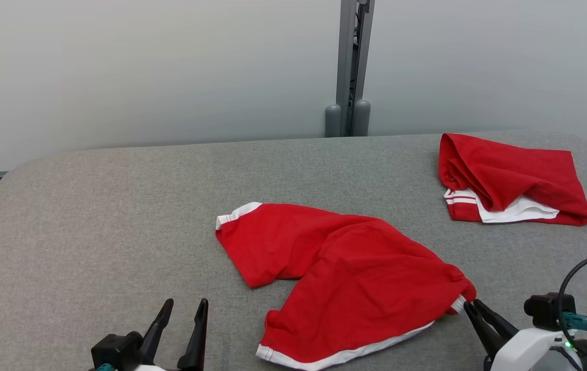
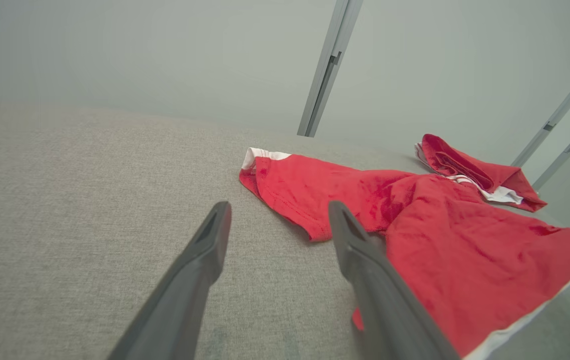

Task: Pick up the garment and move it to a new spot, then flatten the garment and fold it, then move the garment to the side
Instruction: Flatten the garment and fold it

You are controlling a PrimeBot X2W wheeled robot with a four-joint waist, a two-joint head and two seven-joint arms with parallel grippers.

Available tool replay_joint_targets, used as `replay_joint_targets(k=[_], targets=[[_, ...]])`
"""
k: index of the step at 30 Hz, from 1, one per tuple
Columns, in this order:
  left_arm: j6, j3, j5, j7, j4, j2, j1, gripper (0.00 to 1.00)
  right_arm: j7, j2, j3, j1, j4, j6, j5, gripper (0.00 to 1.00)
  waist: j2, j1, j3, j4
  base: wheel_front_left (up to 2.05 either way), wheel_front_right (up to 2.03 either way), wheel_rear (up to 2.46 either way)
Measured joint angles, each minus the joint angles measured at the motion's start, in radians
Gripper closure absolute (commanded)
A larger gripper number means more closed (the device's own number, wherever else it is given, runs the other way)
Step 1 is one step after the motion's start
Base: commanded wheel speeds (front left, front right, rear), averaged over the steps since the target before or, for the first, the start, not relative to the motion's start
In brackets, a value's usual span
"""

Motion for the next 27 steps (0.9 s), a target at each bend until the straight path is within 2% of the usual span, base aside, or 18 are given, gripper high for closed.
replay_joint_targets(k=[2,4,5,6,15,20,24,27], targets=[[0.000,-0.005,-0.007,0.000,0.006,0.003,-0.001,0.00,-0.004,-0.001,0.000,0.004,0.021,0.000,-0.001,0.75,0.0000,0.0000,0.002,-0.001,0.00,0.00,0.00],[-0.001,-0.012,-0.011,0.000,0.013,0.004,-0.002,0.00,-0.006,0.002,-0.001,0.009,0.037,0.000,0.001,0.57,0.0000,0.0000,0.003,-0.001,0.00,0.00,0.00],[-0.001,-0.015,-0.014,0.000,0.016,0.005,-0.003,0.00,-0.010,0.004,0.000,0.010,0.049,0.000,0.000,0.14,0.0000,0.0000,0.003,-0.001,0.00,0.00,0.00],[-0.001,-0.017,-0.016,0.000,0.018,0.007,-0.003,0.00,-0.011,0.005,0.000,0.010,0.057,0.000,0.000,0.00,0.0000,0.0000,0.003,-0.001,0.00,0.00,0.00],[-0.001,-0.036,-0.025,0.000,0.036,0.017,-0.020,0.00,-0.036,0.009,-0.032,0.011,0.112,0.000,0.001,0.00,0.0000,0.0000,-0.003,0.002,0.00,0.00,0.00],[-0.001,-0.042,-0.025,0.000,0.023,0.017,-0.019,0.00,-0.096,0.017,-0.063,0.036,0.057,0.000,-0.004,0.00,0.0000,0.0000,-0.008,0.004,0.00,0.00,0.00],[0.007,-0.032,-0.025,0.000,-0.022,0.016,-0.017,0.00,-0.155,0.028,-0.165,0.076,-0.008,0.000,-0.062,0.00,0.0000,0.0000,-0.013,0.005,0.00,0.00,0.00],[0.039,-0.016,-0.008,0.000,-0.063,0.021,-0.013,0.00,-0.164,0.069,-0.269,0.116,-0.099,0.000,-0.145,0.00,0.0000,0.0000,-0.017,0.003,0.00,0.00,0.00]])
